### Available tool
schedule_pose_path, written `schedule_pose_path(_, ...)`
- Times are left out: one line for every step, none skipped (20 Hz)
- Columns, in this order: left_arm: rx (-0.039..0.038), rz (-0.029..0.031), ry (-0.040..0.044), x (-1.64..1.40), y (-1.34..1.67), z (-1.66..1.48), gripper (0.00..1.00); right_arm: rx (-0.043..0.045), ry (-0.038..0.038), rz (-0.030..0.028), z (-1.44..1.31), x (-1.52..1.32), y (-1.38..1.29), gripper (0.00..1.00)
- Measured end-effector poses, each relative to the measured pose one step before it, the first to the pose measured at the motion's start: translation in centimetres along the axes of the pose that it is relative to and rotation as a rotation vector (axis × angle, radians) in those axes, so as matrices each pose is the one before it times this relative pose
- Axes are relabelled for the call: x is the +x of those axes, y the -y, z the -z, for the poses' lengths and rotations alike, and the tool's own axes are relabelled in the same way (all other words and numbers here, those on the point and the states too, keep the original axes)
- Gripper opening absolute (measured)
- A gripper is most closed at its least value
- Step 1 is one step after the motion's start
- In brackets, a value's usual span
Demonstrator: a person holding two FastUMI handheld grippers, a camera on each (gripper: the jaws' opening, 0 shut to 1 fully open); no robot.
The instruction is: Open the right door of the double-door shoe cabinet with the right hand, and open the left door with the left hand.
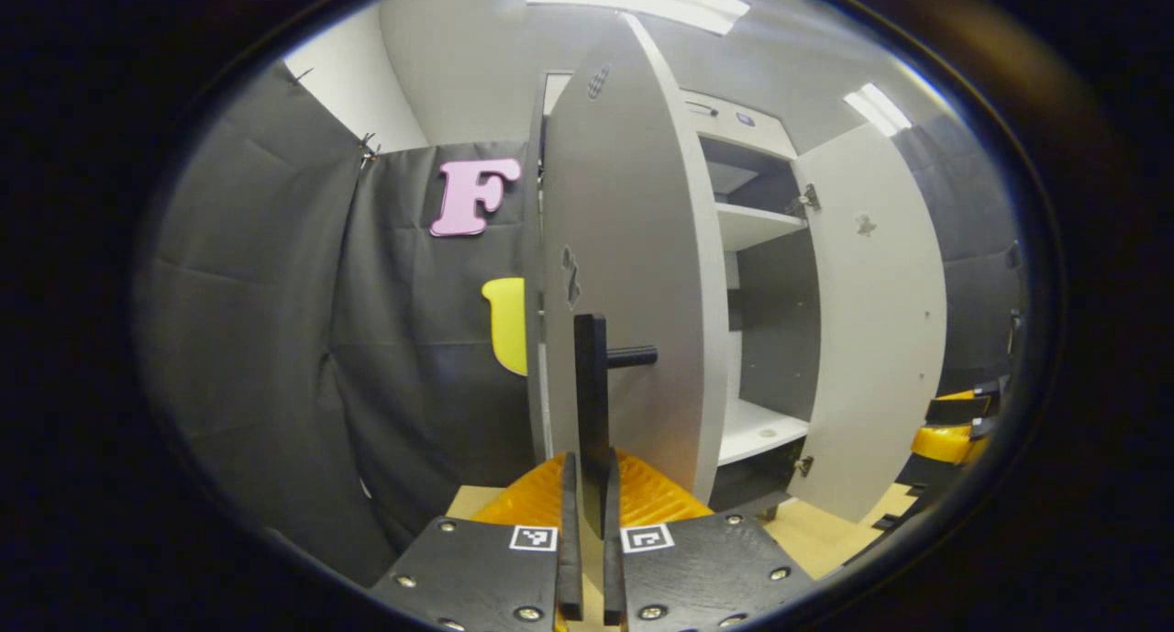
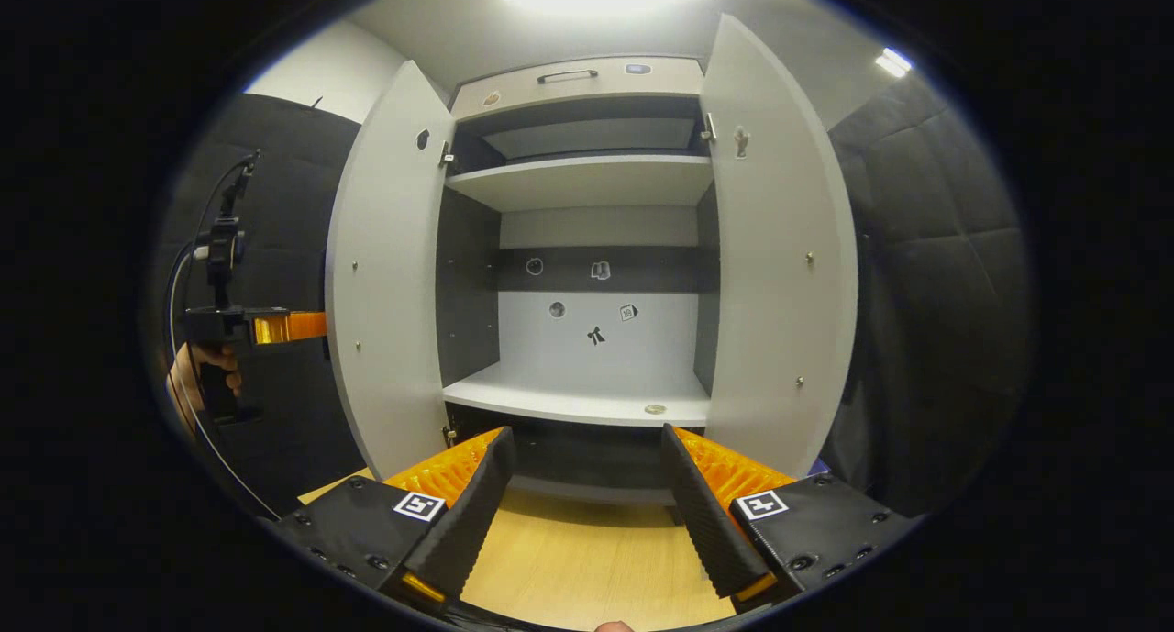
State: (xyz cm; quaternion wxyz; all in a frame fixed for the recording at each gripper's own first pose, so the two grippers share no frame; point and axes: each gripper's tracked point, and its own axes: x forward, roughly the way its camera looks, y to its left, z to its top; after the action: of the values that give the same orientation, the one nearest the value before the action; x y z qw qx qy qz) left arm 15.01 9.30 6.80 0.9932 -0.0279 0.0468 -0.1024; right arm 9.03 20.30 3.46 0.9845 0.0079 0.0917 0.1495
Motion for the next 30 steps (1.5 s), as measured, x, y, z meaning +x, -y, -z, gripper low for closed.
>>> schedule_pose_path(0.00335, -0.01751, -0.00008, -0.427, -0.925, 0.276, 0.12, -0.00314, 0.00026, -0.00055, 0.084, 0.043, -0.483, 0.99)
schedule_pose_path(0.01533, -0.03658, 0.00620, -0.502, -1.772, -0.138, 0.10, -0.00301, -0.00175, 0.00077, 0.075, 0.040, -0.470, 0.99)
schedule_pose_path(0.01319, -0.03888, 0.00720, 0.211, -1.947, 0.055, 0.06, -0.00136, -0.00168, -0.00072, 0.187, 0.070, -0.484, 0.99)
schedule_pose_path(-0.00770, 0.00544, 0.00207, -0.358, -1.026, 0.028, 0.02, -0.00083, 0.00084, -0.00088, 0.050, 0.020, -0.522, 0.96)
schedule_pose_path(-0.04607, 0.05360, 0.00253, 0.065, 0.942, 0.133, 0.02, -0.00059, 0.00070, 0.00238, 0.057, 0.096, -0.204, 0.99)
schedule_pose_path(-0.03386, 0.03000, 0.00551, -0.385, 0.913, -0.021, 0.00, -0.00023, -0.00072, 0.00448, 0.095, -0.008, -0.127, 0.99)
schedule_pose_path(0.00741, 0.00441, 0.00254, -0.070, -0.193, 0.115, 0.02, 0.00074, 0.00123, 0.00767, 0.083, 0.046, -0.322, 0.99)
schedule_pose_path(0.02111, 0.00080, 0.00408, -0.152, -0.240, -0.007, 0.00, 0.00208, 0.00374, 0.00985, -0.078, 0.144, -0.299, 0.99)
schedule_pose_path(0.00860, 0.00270, 0.00840, 0.046, -0.119, 0.005, 0.02, 0.00207, 0.00411, 0.01001, -0.041, 0.163, -0.021, 0.99)
schedule_pose_path(0.00596, -0.00609, 0.00768, -0.289, 0.006, -0.110, 0.02, 0.00177, 0.00656, 0.00887, -0.102, -0.090, 0.163, 1.00)
schedule_pose_path(0.00909, -0.01109, 0.01322, -0.509, -0.021, -0.205, 0.00, 0.00176, 0.00806, 0.00681, -0.081, -0.320, 0.009, 1.00)
schedule_pose_path(0.00323, -0.01354, 0.01053, -0.659, 0.029, -0.111, 0.02, 0.00217, 0.00406, 0.00423, -0.022, -0.299, 0.105, 1.00)
schedule_pose_path(0.00779, -0.02336, 0.01051, -1.056, -0.216, -0.126, 0.02, 0.00051, 0.00104, -0.00032, -0.020, -0.269, 0.274, 0.99)
schedule_pose_path(0.01228, -0.01844, 0.00602, -0.854, -0.088, -0.071, 0.02, -0.00338, 0.00206, -0.00126, -0.086, -0.180, 0.378, 0.96)
schedule_pose_path(0.01056, -0.01882, 0.00295, -0.819, 0.284, 0.145, 0.02, -0.00633, 0.00718, 0.00134, -0.240, -0.122, 0.374, 0.96)
schedule_pose_path(0.00604, -0.01239, 0.00186, -0.625, 0.191, 0.033, 0.02, -0.00778, 0.00931, 0.00148, -0.249, -0.159, 0.384, 0.99)
schedule_pose_path(0.00058, -0.01590, -0.00153, -0.731, 0.304, 0.168, 0.00, -0.00676, 0.00442, -0.00022, -0.081, -0.171, 0.328, 0.99)
schedule_pose_path(-0.00369, -0.01058, -0.00663, -0.690, 0.570, 0.218, 0.02, -0.00686, 0.00155, -0.00342, -0.091, -0.242, 0.538, 0.96)
schedule_pose_path(-0.00730, -0.00832, -0.00826, -0.793, 0.617, 0.355, 0.02, -0.00727, 0.00206, -0.00165, -0.003, -0.342, 0.679, 0.96)
schedule_pose_path(-0.00892, -0.00718, -0.00601, -0.695, 0.586, 0.217, 0.02, -0.00711, 0.00645, 0.00326, -0.186, -0.426, 0.652, 0.99)
schedule_pose_path(-0.00667, -0.00373, -0.00340, -0.735, 0.767, 0.157, 0.02, -0.00374, 0.00781, 0.00286, -0.025, -0.489, 0.572, 0.99)
schedule_pose_path(-0.00330, -0.00526, -0.00366, -0.713, 0.617, 0.137, 0.00, -0.00059, 0.00751, -0.00161, -0.145, -0.495, 0.464, 0.99)
schedule_pose_path(-0.00145, -0.00359, -0.00201, -0.617, 0.704, 0.345, 0.02, 0.00180, 0.00766, -0.00042, -0.117, -0.292, 0.495, 0.96)
schedule_pose_path(-0.00219, -0.00073, -0.00201, -0.683, 0.695, 0.250, 0.00, 0.00330, 0.00551, 0.00114, -0.081, -0.400, 0.525, 0.96)
schedule_pose_path(-0.00191, 0.00363, -0.00298, -0.702, 0.811, 0.311, 0.02, 0.00453, 0.00570, 0.00296, 0.016, -0.315, 0.382, 0.99)
schedule_pose_path(-0.00136, 0.00965, -0.00028, -0.695, 0.931, 0.179, 0.00, 0.00620, 0.00759, 0.00472, -0.083, -0.465, 0.470, 0.99)
schedule_pose_path(0.00198, 0.00616, 0.00274, -0.572, 0.879, 0.165, 0.00, 0.00592, 0.00614, 0.00396, 0.055, -0.429, 0.604, 0.99)
schedule_pose_path(0.00458, 0.00327, 0.00484, -0.628, 0.578, -0.089, 0.02, 0.00427, 0.00217, 0.00505, 0.092, -0.400, 0.493, 0.99)
schedule_pose_path(0.00093, 0.00392, 0.00438, -0.578, 0.580, -0.011, 0.00, 0.00119, 0.00006, 0.00335, 0.193, -0.224, 0.347, 0.96)
schedule_pose_path(-0.00248, 0.00857, 0.00315, -0.455, 0.638, 0.018, 0.02, -0.00152, 0.00077, 0.00470, 0.091, -0.254, 0.228, 0.99)
